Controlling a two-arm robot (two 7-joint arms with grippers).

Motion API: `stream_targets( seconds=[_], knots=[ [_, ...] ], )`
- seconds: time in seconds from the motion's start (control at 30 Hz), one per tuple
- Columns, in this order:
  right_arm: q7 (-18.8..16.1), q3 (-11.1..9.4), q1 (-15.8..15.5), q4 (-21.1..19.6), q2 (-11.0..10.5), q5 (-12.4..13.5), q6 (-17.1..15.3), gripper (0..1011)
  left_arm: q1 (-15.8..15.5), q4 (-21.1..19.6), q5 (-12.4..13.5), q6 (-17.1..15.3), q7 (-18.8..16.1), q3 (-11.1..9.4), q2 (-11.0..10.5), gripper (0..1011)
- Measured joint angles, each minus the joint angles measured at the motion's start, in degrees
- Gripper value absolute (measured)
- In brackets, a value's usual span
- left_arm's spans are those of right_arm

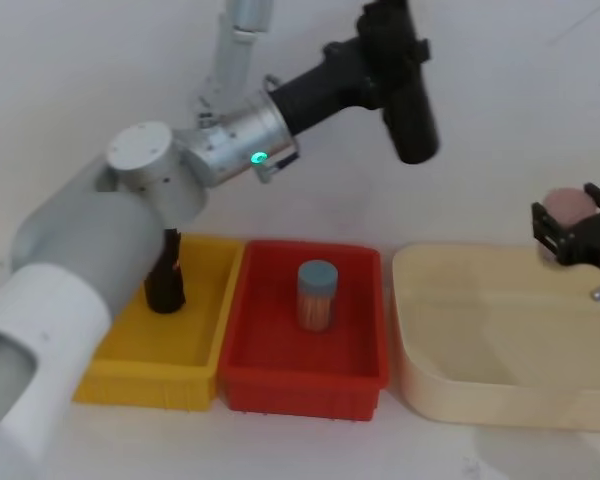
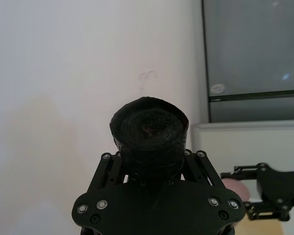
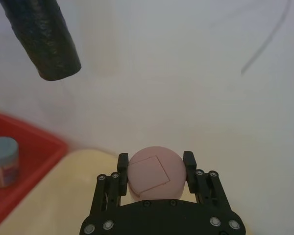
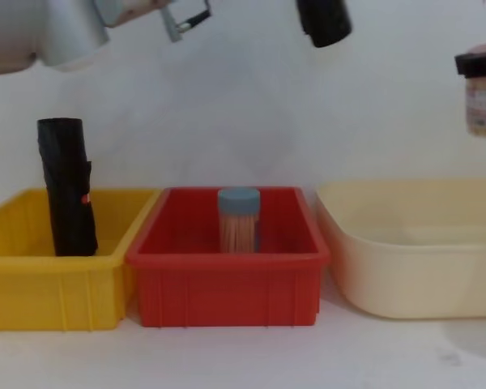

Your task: Pick up the garbage bag with the one hand and transfer it to the other hand.

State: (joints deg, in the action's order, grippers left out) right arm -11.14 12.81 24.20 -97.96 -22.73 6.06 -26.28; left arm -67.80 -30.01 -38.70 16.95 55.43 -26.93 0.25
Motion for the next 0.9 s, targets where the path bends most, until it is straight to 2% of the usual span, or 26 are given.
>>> stream_targets(
  seconds=[0.03, 0.17, 0.23, 0.3, 0.4, 0.43, 0.47, 0.67, 0.9],
  knots=[
    [0.0, -0.4, -0.4, 0.0, 0.0, 0.2, -0.2, 658, 0.0, 0.0, 0.0, 0.0, 0.0, 0.0, 0.0, 445],
    [0.0, -1.3, -1.1, 0.5, 0.1, 0.8, -0.2, 658, -3.5, 7.3, -2.9, 2.1, 3.0, -2.1, 2.7, 445],
    [-0.1, -1.5, -1.3, 0.7, 0.2, 1.0, -0.2, 660, -4.4, 9.1, -3.8, 2.7, 3.9, -2.6, 3.4, 445],
    [-0.1, -1.9, -1.6, 1.0, 0.4, 1.2, -0.2, 696, -5.5, 11.5, -4.7, 3.4, 4.8, -3.3, 4.3, 445],
    [-0.2, -2.3, -1.9, 1.3, 0.5, 1.5, -0.1, 802, -6.9, 14.2, -5.7, 4.2, 6.0, -4.0, 5.3, 445],
    [-0.3, -2.4, -2.0, 1.4, 0.6, 1.6, -0.1, 802, -7.4, 15.4, -6.2, 4.5, 6.4, -4.4, 5.8, 445],
    [-0.3, -2.5, -2.0, 1.5, 0.6, 1.6, -0.1, 863, -7.7, 15.9, -6.4, 4.6, 6.6, -4.5, 6.0, 445],
    [-0.5, -2.9, -2.4, 1.7, 0.8, 1.9, 0.0, 1004, -9.1, 18.9, -7.6, 5.5, 7.9, -5.5, 7.1, 445],
    [-1.2, -2.4, -2.0, 1.8, 0.7, 1.7, 0.6, 1004, -10.2, 21.0, -8.4, 6.1, 8.7, -6.0, 7.9, 445]
  ],
)
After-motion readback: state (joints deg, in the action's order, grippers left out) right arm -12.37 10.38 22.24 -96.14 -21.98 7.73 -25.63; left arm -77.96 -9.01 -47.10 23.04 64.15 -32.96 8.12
